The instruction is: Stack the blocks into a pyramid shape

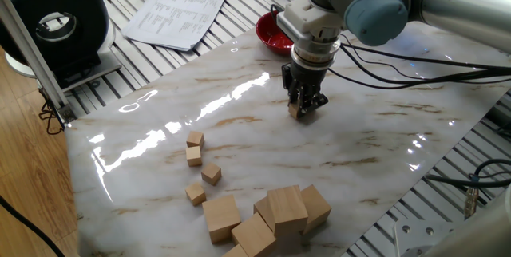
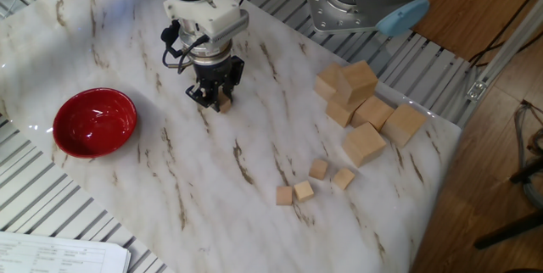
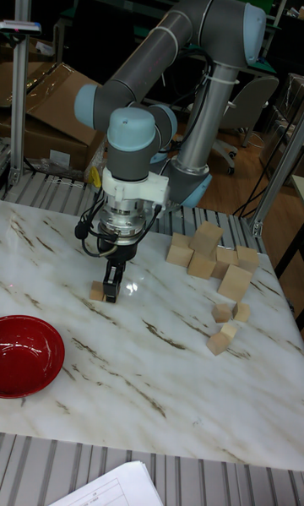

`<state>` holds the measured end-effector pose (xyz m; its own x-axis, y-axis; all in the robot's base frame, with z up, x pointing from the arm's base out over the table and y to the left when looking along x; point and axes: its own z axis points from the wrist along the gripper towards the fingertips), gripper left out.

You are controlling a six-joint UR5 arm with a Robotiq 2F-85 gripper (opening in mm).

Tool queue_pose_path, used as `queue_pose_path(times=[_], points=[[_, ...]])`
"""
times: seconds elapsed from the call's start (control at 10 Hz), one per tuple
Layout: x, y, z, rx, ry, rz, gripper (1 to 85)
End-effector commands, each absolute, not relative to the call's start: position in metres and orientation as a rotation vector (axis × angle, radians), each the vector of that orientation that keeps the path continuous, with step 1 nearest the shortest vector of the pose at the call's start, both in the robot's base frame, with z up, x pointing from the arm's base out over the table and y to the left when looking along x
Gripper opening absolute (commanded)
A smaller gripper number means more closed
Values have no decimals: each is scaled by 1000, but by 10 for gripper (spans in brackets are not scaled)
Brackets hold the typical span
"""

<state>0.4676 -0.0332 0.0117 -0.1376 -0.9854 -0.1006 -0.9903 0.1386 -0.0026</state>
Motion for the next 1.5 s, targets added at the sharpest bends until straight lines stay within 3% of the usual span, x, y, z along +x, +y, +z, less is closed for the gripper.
queue_pose_path(times=[0.0,0.3,1.0,1.4], points=[[470,-32,12,-1991,2313,105,10],[476,-29,12,-1983,2292,95,120],[468,-34,9,-1990,2308,112,170],[465,-35,9,-2012,2304,122,280]])
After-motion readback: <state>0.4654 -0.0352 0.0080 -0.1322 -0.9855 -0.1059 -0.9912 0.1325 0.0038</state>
